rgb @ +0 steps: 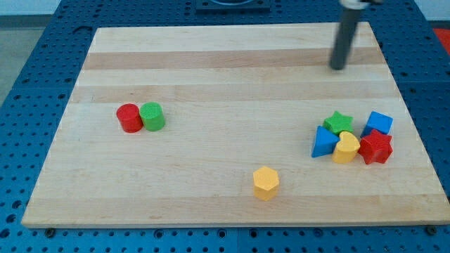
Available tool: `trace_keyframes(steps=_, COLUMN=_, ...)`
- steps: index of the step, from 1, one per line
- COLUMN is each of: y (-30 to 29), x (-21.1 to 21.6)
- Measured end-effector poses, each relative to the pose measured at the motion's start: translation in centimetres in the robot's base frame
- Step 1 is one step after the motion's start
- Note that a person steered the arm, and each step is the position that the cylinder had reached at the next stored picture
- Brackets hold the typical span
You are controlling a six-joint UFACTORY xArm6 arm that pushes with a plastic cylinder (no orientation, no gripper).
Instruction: Push the group of blocks a bit left
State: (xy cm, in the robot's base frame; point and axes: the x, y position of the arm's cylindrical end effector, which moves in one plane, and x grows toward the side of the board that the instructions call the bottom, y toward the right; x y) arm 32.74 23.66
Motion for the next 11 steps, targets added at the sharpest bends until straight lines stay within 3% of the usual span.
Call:
trace_keyframes(steps=1, y=8.5, x=2.5)
trace_keyframes(steps=2, y=10.9, x=4.0)
trace_keyframes(steps=3, y=10.9, x=4.6)
trace_keyframes(steps=5, y=10.8, x=10.1)
trace_keyframes(steps=7, y=10.9, x=18.0)
trace_keyframes(steps=8, y=9.3, x=21.3)
trace_keyframes(steps=11, y=-5.8, x=19.7)
